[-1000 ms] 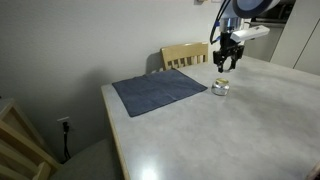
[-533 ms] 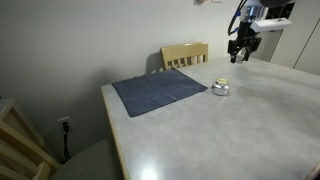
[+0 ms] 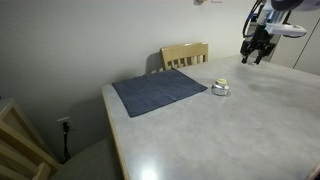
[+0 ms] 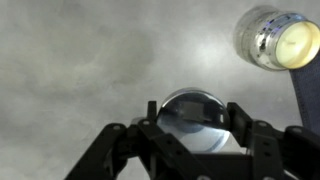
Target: Put the lid on the table
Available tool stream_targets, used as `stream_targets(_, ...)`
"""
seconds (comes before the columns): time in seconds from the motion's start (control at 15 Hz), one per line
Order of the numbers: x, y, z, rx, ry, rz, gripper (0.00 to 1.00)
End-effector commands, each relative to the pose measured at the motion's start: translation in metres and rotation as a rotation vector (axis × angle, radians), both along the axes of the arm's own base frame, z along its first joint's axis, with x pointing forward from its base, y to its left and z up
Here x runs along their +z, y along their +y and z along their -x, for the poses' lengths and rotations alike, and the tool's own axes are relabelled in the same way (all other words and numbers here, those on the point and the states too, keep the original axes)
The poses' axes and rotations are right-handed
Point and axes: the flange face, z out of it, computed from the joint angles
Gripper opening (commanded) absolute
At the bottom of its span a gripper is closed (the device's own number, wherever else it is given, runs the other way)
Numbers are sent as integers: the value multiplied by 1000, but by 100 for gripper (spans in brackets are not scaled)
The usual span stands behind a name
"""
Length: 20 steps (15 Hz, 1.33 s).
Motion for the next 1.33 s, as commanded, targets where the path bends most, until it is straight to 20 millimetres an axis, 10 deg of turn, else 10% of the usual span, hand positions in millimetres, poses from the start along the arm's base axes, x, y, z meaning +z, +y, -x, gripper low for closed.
stream_targets(0.0,-14,-25,-6,-40,18,-42,44)
stream_targets(0.67,-82,-49,-60,-71,190,-101,44)
stream_targets(1.27,-96,-71,-79,-106,211,-145,44)
